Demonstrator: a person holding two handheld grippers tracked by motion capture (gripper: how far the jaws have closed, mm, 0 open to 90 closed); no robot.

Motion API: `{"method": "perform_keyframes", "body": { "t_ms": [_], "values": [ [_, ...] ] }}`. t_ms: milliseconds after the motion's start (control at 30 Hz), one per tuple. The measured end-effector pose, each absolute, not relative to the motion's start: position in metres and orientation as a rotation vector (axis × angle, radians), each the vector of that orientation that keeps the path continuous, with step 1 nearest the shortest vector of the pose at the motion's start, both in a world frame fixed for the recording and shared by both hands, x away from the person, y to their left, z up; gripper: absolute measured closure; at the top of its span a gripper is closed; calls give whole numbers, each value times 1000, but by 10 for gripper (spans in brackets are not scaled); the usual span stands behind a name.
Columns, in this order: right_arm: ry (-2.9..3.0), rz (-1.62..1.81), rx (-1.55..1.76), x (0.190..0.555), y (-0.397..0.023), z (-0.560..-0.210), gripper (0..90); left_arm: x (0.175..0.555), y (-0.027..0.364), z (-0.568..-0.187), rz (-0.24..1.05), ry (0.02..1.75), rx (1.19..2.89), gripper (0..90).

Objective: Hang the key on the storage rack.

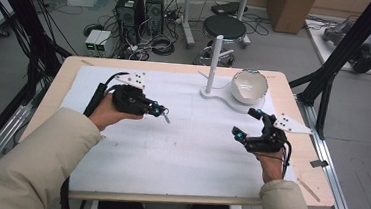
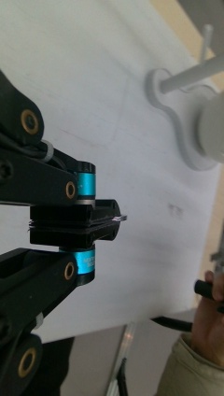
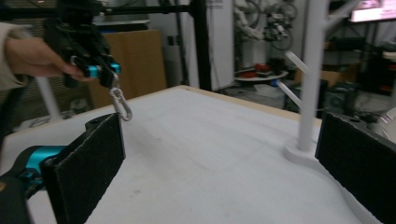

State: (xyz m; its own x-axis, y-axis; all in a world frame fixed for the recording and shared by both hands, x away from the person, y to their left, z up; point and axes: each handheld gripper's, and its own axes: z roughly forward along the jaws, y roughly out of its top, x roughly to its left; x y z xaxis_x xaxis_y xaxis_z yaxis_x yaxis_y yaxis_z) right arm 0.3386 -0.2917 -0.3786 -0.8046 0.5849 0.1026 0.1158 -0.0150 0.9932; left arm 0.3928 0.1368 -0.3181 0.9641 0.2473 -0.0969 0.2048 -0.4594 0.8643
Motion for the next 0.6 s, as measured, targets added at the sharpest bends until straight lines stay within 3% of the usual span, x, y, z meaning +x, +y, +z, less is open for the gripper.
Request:
{"method": "perform_keyframes", "body": {
  "t_ms": [300,600],
  "values": [
    [2160,1882,464,358,-256,-324,5,379,143,-310,67,232,1865,886],
    [2287,1903,292,364,-218,-297,29,370,139,-300,44,189,1773,886]
  ]
}}
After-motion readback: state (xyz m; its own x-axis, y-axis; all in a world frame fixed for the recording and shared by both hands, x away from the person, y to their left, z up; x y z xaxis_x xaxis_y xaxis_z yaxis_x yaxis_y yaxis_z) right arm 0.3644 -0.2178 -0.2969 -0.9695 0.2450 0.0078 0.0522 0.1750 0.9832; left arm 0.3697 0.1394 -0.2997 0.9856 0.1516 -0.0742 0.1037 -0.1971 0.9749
